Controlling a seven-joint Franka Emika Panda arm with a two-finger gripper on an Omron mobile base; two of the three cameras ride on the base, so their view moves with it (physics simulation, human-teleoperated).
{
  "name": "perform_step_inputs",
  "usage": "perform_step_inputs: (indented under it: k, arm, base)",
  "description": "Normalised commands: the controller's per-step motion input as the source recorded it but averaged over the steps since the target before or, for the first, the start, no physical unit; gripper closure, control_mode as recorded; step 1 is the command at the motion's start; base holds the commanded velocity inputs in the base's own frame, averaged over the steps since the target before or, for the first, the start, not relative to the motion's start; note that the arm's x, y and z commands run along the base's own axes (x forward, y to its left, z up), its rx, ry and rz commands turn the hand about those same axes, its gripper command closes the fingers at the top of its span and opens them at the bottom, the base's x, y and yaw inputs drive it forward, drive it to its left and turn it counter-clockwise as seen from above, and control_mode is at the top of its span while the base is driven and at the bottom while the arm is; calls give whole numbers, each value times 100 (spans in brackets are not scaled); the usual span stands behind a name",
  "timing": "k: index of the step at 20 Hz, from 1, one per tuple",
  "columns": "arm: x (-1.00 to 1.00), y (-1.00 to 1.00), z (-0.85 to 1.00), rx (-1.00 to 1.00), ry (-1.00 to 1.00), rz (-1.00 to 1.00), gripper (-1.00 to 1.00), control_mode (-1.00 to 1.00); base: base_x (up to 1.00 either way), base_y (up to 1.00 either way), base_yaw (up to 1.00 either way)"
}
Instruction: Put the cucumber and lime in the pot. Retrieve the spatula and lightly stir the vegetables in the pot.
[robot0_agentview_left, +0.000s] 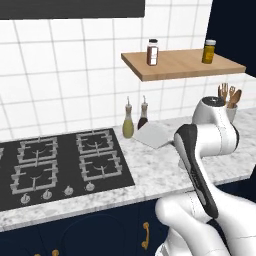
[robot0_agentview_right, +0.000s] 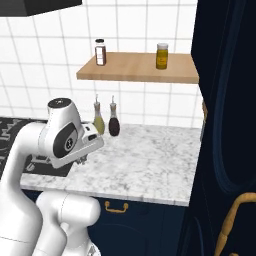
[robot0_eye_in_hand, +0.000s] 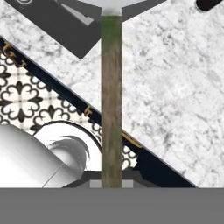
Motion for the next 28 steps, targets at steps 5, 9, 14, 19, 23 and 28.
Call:
perform_step_inputs:
  k: [5,9,14,19,23,28]
  arm:
    - [0,5,0,1,4,0,100,100]
    - [0,0,0,0,0,0,100,100]
    - [0,0,0,0,0,0,100,100]
    - [0,0,0,0,0,0,100,100]
    - [0,0,0,0,0,0,100,100]
    - [0,0,0,0,0,0,100,100]
  base:
    - [-13,22,2]
    - [-37,96,0]
    - [-37,100,0]
    - [-1,100,-1]
    - [3,100,-1]
    - [24,81,0]
